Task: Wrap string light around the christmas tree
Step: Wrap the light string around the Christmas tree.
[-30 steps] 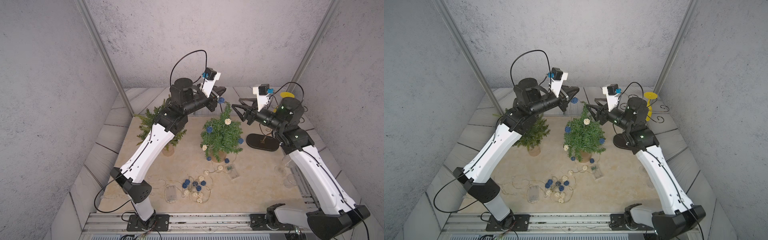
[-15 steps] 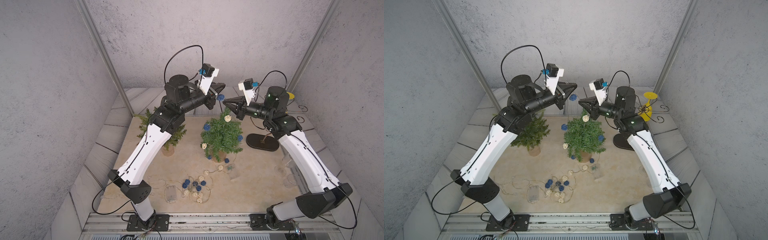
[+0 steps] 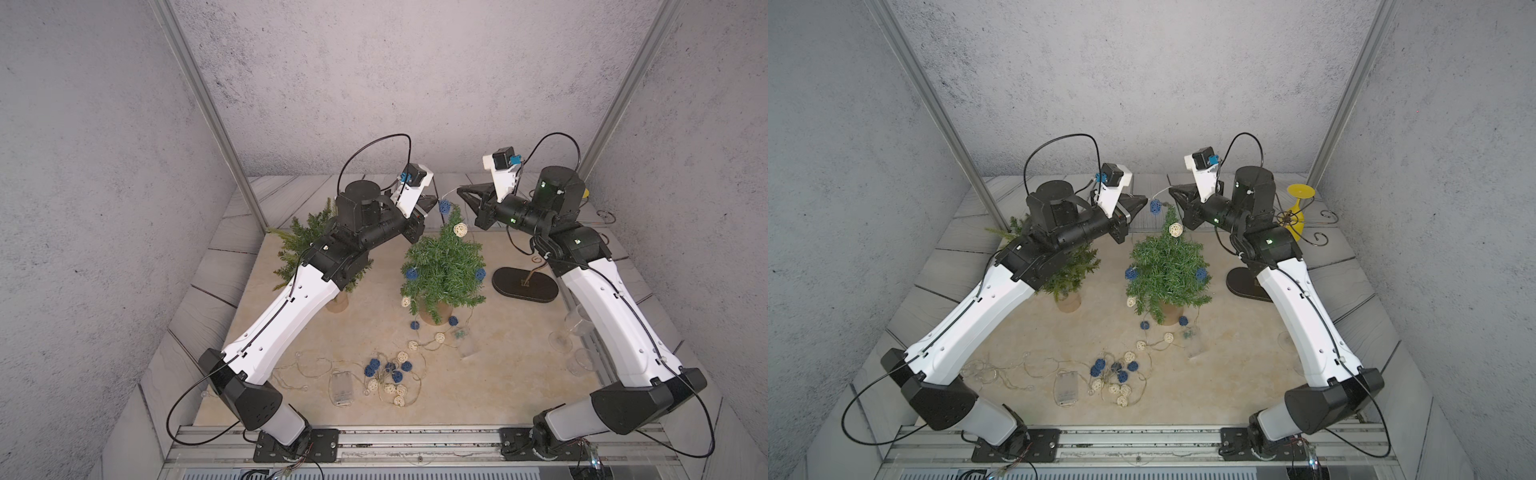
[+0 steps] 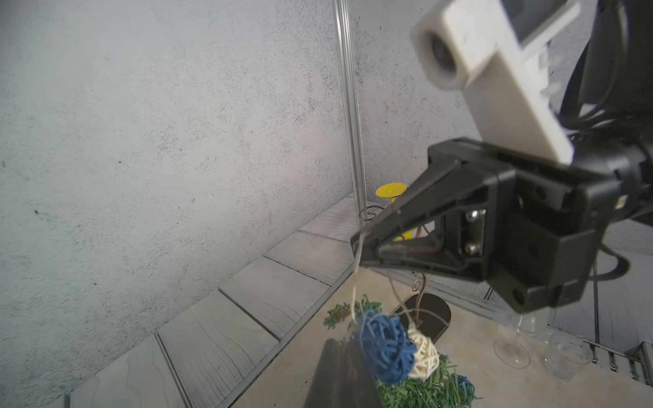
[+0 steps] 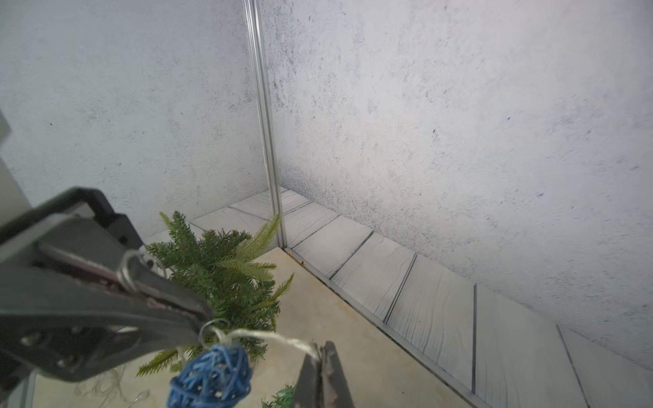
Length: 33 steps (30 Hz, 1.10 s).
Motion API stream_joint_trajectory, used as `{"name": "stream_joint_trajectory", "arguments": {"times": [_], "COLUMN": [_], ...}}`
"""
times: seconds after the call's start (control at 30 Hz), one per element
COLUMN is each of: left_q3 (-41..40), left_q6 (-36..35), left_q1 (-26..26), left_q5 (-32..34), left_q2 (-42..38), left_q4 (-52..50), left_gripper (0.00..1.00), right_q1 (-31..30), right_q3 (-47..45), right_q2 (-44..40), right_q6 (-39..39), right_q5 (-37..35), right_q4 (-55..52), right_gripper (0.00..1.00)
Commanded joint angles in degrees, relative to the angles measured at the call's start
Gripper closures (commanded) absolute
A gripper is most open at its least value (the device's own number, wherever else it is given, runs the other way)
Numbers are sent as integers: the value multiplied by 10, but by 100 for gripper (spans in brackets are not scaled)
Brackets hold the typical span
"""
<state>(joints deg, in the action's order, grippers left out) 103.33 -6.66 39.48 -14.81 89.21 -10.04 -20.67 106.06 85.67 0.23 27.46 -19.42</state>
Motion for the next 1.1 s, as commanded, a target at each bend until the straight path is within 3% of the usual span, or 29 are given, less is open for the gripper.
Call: {"name": "stream_joint_trajectory", "arguments": {"times": [0.0,0.07,0.23,0.53,0.67,1.07], "left_q3": [3,12,29,134,139,203], "left_q6": [-21,-15,-2,-12,-1,17], "left_q1": [-5,-12,-20,-30,-37,-40], "left_q5": [67,92,69,81,70,24], "left_q2": [-2,15,46,145,163,211], "left_q4": [35,39,39,-10,-3,-50], "left_gripper": [100,100,100,100,100,100], "right_q1": [2,2,3,14,23,24], "right_q3": [51,71,23,151,158,30], "right_q2": [41,50,20,141,148,51], "right_q6": [-9,-5,-16,-18,17,-36], "right_q5": [-41,-75,-165,-168,-211,-346], "right_q4": [-27,-46,-12,-88,-96,-84], "right_gripper": [100,100,100,100,100,100]}}
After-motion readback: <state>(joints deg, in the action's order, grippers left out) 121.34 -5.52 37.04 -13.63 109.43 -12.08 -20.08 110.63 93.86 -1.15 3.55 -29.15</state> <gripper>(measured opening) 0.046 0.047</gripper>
